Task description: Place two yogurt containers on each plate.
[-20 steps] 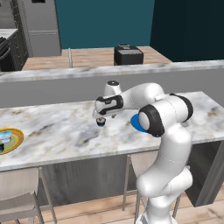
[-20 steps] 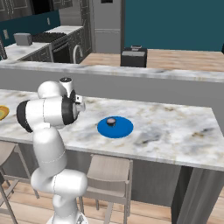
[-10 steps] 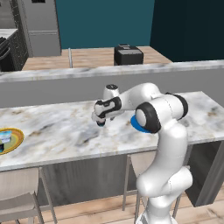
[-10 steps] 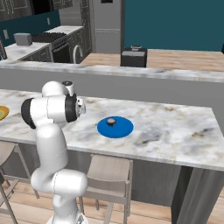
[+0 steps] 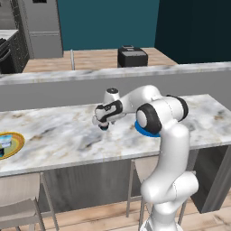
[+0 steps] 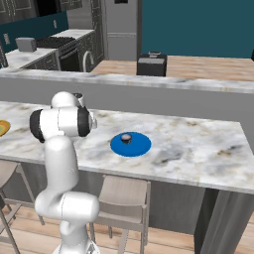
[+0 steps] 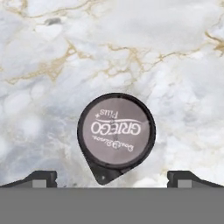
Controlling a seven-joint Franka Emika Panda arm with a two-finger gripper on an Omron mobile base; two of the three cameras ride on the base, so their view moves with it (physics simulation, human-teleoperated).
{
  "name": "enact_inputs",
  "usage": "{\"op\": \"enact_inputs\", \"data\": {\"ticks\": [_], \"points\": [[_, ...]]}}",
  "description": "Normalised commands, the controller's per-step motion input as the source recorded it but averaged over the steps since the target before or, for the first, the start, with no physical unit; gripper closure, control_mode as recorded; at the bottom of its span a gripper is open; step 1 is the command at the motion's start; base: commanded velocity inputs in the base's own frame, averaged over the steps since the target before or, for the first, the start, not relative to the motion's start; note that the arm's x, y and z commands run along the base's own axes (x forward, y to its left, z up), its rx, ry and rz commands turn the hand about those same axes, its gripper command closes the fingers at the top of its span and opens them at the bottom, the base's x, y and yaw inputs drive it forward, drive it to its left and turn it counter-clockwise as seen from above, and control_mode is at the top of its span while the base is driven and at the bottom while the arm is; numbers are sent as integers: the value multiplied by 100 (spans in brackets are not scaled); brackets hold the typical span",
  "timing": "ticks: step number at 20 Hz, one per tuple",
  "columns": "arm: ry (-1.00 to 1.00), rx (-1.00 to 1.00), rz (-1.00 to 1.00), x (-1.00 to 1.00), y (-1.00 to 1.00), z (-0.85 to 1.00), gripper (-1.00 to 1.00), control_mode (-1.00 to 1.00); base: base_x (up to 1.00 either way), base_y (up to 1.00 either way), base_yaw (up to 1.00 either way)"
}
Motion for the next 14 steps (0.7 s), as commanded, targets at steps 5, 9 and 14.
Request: {"op": "enact_inputs", "data": {"ticks": [5,9,14], "points": [[0,0,0,22,0,0,-100,-100,0,0,0],[0,0,0,16,0,-4,-100,-100,0,0,0],[0,0,0,2,0,-17,-100,-100,0,0,0]]}}
